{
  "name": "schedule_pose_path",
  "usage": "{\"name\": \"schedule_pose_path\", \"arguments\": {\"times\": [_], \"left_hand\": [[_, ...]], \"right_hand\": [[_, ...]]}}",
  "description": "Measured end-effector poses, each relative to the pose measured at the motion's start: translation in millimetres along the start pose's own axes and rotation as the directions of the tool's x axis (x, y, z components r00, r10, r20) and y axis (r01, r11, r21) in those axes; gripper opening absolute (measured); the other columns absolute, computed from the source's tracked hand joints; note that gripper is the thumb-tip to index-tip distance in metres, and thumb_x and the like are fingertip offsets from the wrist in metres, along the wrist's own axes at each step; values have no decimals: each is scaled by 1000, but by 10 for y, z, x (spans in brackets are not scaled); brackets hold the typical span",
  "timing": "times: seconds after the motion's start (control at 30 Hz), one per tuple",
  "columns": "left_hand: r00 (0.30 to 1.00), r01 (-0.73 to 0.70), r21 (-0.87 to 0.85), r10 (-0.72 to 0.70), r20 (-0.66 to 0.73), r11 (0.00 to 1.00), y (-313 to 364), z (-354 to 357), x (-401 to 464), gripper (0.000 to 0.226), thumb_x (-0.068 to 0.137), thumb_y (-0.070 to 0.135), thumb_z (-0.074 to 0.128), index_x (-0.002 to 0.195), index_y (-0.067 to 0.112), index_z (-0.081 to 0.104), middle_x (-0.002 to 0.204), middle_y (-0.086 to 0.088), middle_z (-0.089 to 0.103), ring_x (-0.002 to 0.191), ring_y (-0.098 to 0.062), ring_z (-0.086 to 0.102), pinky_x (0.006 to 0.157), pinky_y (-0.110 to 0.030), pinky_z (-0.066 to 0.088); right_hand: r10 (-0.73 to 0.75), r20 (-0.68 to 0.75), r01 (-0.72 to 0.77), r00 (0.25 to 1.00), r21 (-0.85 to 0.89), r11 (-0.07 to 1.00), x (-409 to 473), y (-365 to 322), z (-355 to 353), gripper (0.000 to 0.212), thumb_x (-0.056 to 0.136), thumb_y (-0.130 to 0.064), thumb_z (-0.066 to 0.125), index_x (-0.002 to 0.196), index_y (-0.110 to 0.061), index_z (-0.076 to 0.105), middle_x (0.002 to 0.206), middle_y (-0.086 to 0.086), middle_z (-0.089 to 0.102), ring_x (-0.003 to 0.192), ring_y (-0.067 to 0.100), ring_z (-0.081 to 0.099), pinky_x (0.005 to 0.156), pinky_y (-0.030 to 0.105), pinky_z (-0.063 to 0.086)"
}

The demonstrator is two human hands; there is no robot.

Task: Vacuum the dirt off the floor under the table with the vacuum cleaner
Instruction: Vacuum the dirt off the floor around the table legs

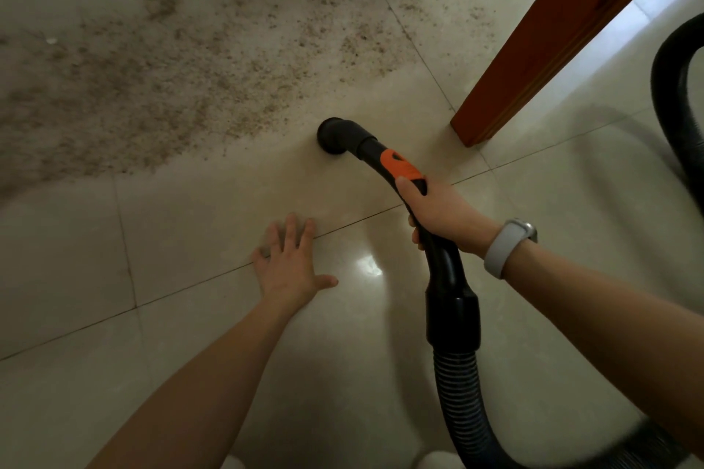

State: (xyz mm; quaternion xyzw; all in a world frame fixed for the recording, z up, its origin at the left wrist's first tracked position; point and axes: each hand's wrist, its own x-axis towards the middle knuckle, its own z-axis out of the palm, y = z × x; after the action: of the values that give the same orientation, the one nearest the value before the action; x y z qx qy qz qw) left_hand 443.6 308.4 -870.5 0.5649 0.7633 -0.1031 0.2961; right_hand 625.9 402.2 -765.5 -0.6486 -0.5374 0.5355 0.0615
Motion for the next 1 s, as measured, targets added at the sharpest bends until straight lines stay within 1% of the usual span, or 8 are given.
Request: {"name": "schedule_pose_path", "arguments": {"times": [0.13, 0.23, 0.37, 0.53, 0.63, 0.77, 0.9, 1.0], "left_hand": [[999, -35, 20, 35, -2, 999, -79, 4, -22, 97, 81, 60, 59, 151, 33, -3, 158, 4, -18, 146, -24, -15, 115, -48, 8], [998, -59, 26, 60, -18, 998, -228, -6, -51, 90, 84, 57, 58, 151, 35, 2, 159, 5, -15, 146, -22, -13, 115, -45, 8], [997, 46, -36, -48, -53, 998, -521, -62, -83, 85, 84, 55, 58, 151, 33, 10, 160, 3, -8, 147, -22, -8, 115, -46, 10], [977, 197, -108, -205, -62, 974, -985, -149, -155, 84, 86, 57, 55, 151, 28, 11, 160, -2, -6, 146, -27, -2, 114, -49, 16], [968, 239, -103, -246, -50, 965, -1151, -138, -243, 87, 85, 58, 56, 151, 29, 8, 160, -1, -7, 146, -27, -2, 113, -49, 19], [964, 250, -120, -259, -63, 961, -1176, -71, -336, 89, 83, 58, 58, 151, 29, 7, 160, 0, -7, 146, -27, -2, 112, -50, 21], [971, 235, -113, -238, -15, 965, -1154, -67, -395, 96, 81, 56, 63, 151, 29, 4, 159, -1, -11, 146, -28, -4, 113, -50, 20], [979, 202, -45, -202, 15, 978, -1242, -101, -429, 100, 79, 54, 66, 151, 33, -1, 159, 0, -14, 146, -29, -6, 114, -51, 16]], "right_hand": [[-30, -19, 30, 999, -8, 1000, 171, -173, 73, 31, 98, -41, 41, 102, -10, 45, 68, 6, 52, 44, 16, 54, 41, 23, 47], [-94, -14, 93, 996, -29, 995, 278, -270, 152, 28, 98, -39, 41, 92, -11, 44, 67, 6, 52, 45, 18, 54, 44, 26, 49], [-134, 0, 134, 991, -31, 991, 395, -406, 174, 27, 99, -38, 42, 81, -17, 43, 66, 6, 53, 46, 18, 54, 42, 25, 49], [-138, -3, 137, 990, -52, 989, 530, -549, 272, 26, 99, -37, 42, 81, -17, 43, 65, 5, 52, 45, 17, 54, 39, 22, 48], [-121, 21, 121, 992, -31, 992, 568, -603, 281, 27, 99, -38, 42, 84, -16, 44, 65, 5, 52, 44, 16, 53, 39, 21, 48], [-75, 69, 74, 995, 19, 997, 492, -592, 189, 29, 99, -38, 42, 100, -9, 46, 67, 6, 52, 49, 16, 52, 43, 24, 49], [-98, 92, 99, 991, -3, 995, 331, -485, 236, 31, 99, -37, 42, 101, -7, 46, 67, 7, 52, 49, 17, 53, 43, 25, 49], [-88, 126, 84, 988, 35, 996, 241, -455, 245, 31, 99, -38, 42, 100, -7, 45, 66, 9, 51, 47, 18, 51, 41, 25, 48]]}}
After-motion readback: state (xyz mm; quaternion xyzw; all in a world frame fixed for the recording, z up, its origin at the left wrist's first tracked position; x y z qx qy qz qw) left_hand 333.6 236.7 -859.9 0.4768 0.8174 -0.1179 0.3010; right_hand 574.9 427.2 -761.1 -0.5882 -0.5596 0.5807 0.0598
